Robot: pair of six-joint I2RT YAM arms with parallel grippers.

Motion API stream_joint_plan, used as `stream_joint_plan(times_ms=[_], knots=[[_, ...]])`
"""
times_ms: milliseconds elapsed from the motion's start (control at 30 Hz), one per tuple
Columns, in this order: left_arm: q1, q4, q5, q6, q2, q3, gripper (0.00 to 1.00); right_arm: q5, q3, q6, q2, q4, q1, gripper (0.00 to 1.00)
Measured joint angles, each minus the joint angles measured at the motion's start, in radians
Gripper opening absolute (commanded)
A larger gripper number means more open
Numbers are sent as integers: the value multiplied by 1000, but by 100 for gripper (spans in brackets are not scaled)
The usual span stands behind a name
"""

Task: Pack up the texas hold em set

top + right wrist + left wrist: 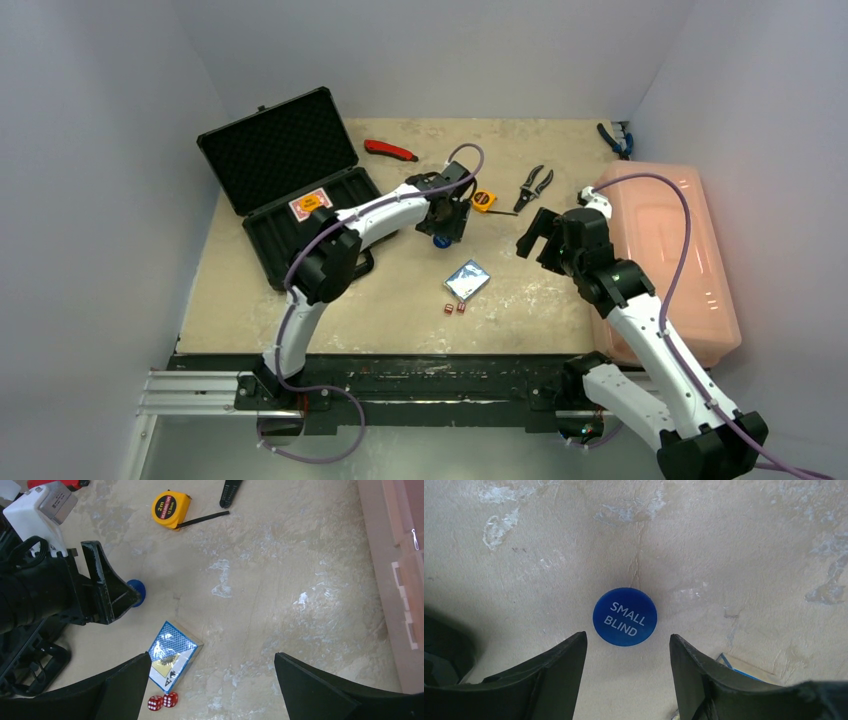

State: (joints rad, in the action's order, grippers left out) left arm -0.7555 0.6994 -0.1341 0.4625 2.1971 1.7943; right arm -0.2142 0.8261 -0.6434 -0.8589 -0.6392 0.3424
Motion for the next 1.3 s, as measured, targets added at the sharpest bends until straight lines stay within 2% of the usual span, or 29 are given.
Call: stream_joint_plan(times_ms=[500, 867, 1300], knots=[[16, 170, -1, 33, 153, 199, 57, 9, -1, 1, -13, 5, 0, 99], [20, 222, 5, 35, 185, 253, 55, 24, -13, 4, -19, 11, 0, 99], [20, 217, -5, 36, 182, 243, 43, 26, -14, 6, -26, 15, 0, 99]])
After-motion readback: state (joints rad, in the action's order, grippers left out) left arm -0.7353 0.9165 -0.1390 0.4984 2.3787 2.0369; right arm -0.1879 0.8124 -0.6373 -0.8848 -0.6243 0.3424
